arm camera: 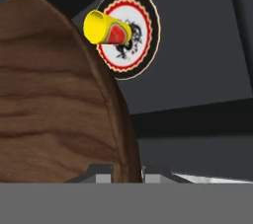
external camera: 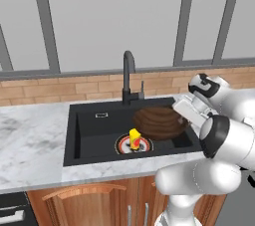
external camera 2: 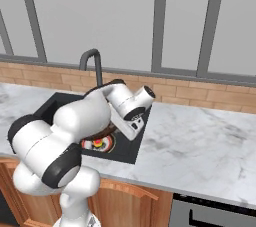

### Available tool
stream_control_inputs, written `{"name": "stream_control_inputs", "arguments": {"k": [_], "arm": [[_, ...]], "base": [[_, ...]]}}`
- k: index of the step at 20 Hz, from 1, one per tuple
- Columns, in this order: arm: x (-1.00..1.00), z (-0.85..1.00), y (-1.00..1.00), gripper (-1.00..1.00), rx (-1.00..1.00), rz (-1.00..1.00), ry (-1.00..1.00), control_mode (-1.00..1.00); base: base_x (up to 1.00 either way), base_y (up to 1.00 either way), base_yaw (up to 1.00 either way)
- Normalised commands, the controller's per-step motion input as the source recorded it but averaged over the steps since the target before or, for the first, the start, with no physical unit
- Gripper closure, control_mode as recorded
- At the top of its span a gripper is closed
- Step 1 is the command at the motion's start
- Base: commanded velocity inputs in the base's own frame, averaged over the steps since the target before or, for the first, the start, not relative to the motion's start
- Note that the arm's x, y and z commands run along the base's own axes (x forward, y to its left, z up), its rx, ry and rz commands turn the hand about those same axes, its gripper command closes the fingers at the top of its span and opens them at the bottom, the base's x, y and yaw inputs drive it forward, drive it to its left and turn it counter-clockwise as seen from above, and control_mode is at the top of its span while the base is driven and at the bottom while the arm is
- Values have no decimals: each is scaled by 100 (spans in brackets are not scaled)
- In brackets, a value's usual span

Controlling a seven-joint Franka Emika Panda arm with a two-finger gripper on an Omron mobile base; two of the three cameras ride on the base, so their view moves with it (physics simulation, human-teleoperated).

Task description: Pick the cup and bowl and place them in the sink. Then turn on the water.

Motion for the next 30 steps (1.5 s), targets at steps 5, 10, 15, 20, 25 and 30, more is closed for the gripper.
{"name": "stream_control_inputs", "arguments": {"k": [5,10,15,20,25,30], "arm": [[6,-5,41,100,0,0,-2,-100],[8,0,50,100,-1,-1,-3,-100],[4,0,61,100,-10,-7,-1,-100],[0,0,63,100,-18,-8,-2,-100],[0,0,61,100,-23,-11,-2,-100],[9,0,50,100,-20,-15,0,-100]], "base": [[0,0,0],[0,0,0],[0,0,0],[0,0,0],[0,0,0],[0,0,0]]}}
